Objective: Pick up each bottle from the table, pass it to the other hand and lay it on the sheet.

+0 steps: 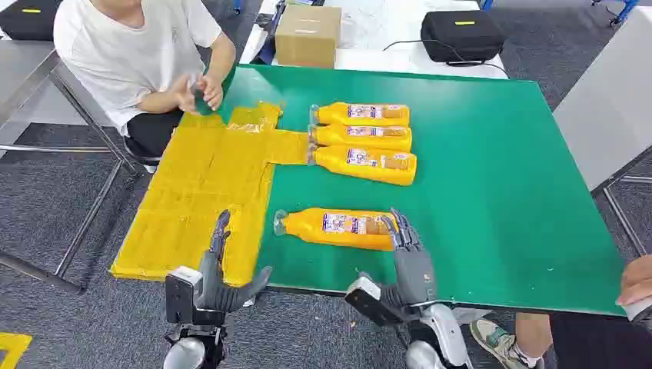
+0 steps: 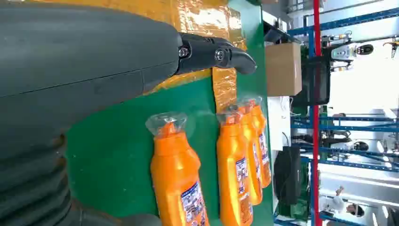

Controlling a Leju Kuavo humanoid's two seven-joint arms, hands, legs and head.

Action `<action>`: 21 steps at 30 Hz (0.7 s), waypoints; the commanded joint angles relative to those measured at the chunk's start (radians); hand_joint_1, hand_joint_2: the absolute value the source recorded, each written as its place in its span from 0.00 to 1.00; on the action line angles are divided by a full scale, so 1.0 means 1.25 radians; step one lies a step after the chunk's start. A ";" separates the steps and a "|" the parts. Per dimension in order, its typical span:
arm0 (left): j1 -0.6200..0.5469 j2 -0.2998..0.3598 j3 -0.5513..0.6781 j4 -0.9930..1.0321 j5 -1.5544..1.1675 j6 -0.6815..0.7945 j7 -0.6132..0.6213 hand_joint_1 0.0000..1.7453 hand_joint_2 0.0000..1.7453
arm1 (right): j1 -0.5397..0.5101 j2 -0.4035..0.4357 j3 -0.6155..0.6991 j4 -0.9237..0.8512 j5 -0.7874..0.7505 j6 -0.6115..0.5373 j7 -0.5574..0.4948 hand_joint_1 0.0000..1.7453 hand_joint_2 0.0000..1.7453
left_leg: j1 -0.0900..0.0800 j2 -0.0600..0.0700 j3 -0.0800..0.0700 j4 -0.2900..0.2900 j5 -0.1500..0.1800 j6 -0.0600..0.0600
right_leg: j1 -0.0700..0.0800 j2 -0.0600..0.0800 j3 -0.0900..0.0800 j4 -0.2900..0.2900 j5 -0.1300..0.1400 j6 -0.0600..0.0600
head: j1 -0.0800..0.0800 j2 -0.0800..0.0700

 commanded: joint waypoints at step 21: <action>-0.039 0.008 -0.015 0.037 0.005 -0.030 -0.003 0.00 1.00 | -0.152 0.017 0.009 0.202 0.019 0.005 0.023 0.00 1.00 | 0.000 0.000 0.002 0.000 0.000 0.000 | 0.000 0.000 0.003 0.000 -0.001 -0.001 | 0.000 0.000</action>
